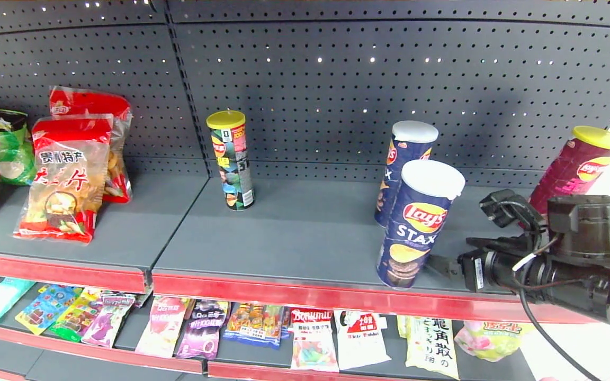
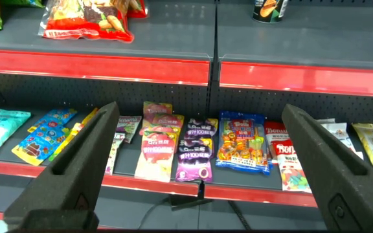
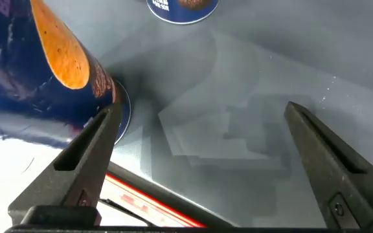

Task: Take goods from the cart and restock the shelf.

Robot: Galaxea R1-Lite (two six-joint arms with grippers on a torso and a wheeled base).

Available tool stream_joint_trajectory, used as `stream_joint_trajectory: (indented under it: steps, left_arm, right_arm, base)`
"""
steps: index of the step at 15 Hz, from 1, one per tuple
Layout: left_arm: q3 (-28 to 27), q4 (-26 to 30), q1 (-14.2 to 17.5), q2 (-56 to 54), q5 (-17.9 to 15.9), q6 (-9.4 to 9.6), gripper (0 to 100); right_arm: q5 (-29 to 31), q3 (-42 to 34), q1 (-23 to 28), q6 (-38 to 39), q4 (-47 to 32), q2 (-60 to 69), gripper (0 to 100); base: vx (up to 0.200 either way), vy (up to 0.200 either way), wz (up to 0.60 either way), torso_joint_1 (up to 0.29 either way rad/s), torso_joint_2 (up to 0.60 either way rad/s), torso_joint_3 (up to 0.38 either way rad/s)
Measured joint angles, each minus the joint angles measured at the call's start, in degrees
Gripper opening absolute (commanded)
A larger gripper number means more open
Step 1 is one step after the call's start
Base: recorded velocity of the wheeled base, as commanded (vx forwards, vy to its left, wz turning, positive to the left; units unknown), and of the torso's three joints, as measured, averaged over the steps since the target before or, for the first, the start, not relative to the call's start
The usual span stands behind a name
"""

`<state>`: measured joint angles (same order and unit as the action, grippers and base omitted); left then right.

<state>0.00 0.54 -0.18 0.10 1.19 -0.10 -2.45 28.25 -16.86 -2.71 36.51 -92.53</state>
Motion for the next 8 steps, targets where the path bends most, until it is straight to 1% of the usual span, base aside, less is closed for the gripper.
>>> stream_joint_trajectory:
  steps: [4,8]
  left_arm:
    - [0.00,-0.02,0.00,0.00,0.00,0.02,100]
    - [0.00,0.00,0.00,0.00,0.02,0.02,100]
  right_arm:
    - [0.11,0.22,-0.39,0.02,0.05,-0.15,100]
    - [1.26,-1.12,0.40,0.04,-0.13,-0.15,100]
  base:
    - [0.000,0.000,0.00,0.000,0.00,0.000]
    - [0.000,0.000,0.00,0.000,0.00,0.000]
